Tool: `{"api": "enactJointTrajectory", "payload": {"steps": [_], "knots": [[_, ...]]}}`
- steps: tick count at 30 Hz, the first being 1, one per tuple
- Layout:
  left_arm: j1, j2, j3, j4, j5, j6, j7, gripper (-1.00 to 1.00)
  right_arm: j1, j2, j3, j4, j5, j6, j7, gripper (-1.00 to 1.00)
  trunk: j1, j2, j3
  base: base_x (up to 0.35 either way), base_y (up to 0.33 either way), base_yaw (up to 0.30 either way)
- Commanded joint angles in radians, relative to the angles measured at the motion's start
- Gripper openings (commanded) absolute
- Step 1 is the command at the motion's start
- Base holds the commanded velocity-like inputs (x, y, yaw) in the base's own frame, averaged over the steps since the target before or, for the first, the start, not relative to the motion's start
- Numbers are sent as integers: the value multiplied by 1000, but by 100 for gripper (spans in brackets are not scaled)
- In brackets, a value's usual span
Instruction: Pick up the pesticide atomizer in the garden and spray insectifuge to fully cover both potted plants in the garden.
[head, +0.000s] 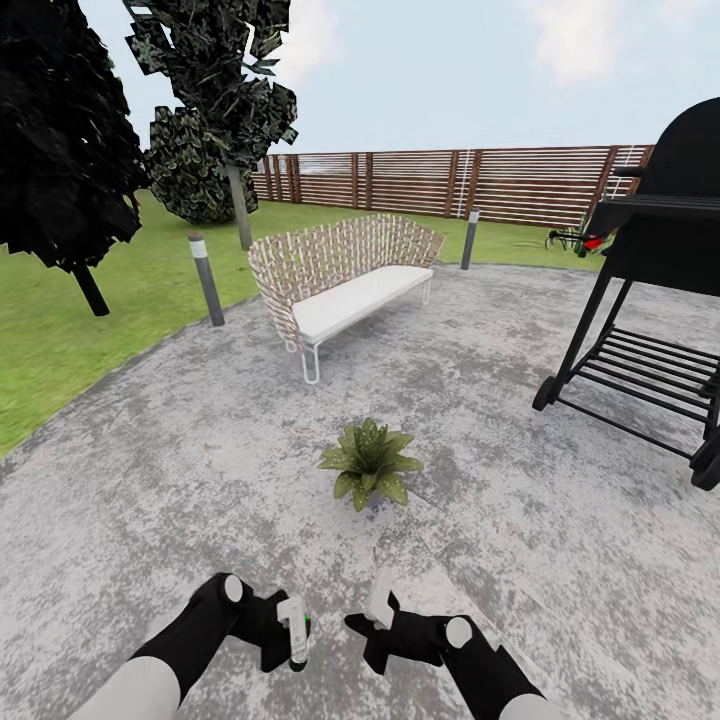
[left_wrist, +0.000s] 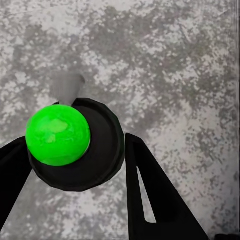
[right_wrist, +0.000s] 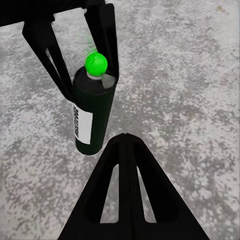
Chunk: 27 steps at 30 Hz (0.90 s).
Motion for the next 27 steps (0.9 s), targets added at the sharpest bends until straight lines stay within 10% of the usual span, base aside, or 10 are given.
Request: {"api": "enactJointTrajectory", "payload": {"steps": [1, 27], "knots": [[0, -2, -28, -2, -4, 6, -3, -100, -2, 1, -6, -1, 7, -4, 4, -100, 0, 0, -1, 0, 0, 0], [-5, -73, -62, -6, -2, 11, 12, -100, -7, 1, -6, -1, 7, -5, 4, -100, 0, 0, -1, 0, 0, 0]]}}
